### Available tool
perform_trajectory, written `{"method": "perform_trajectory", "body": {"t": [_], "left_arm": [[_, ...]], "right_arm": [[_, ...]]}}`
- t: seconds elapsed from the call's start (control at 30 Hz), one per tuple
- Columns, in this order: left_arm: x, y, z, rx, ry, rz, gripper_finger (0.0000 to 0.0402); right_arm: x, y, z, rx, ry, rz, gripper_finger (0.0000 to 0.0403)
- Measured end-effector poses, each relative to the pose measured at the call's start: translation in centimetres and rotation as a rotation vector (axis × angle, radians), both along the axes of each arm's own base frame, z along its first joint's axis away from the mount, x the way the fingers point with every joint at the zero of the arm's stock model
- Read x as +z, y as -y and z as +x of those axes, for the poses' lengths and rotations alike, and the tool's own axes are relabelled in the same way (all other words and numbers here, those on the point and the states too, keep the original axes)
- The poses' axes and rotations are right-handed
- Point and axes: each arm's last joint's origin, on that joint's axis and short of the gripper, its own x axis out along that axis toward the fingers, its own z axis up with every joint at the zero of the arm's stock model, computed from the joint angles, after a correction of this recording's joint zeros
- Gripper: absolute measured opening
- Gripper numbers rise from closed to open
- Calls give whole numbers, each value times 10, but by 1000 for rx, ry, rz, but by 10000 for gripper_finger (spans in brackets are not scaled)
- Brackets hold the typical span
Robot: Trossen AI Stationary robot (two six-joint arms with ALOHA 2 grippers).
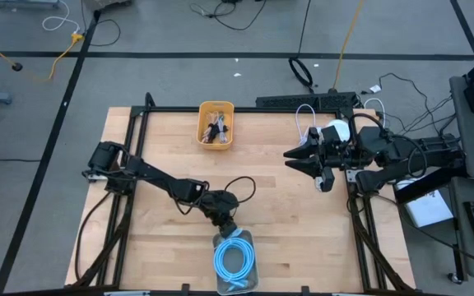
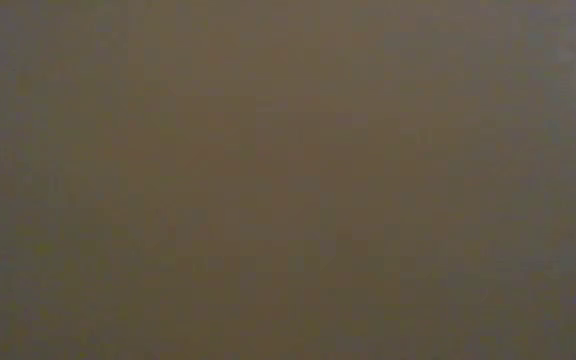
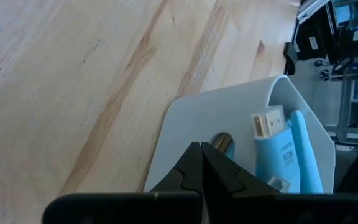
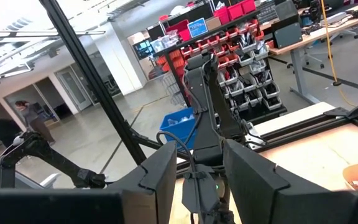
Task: Pick & Place USB Port
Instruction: Adjust the bins
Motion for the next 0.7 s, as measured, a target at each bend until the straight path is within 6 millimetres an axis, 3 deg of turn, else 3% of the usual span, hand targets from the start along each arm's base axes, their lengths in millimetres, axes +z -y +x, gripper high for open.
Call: {"method": "perform_trajectory", "body": {"t": [0.7], "left_arm": [[3,-10,4,-50,40,-32,0]], "right_arm": [[0,0,0,-2,0,0,125]]}}
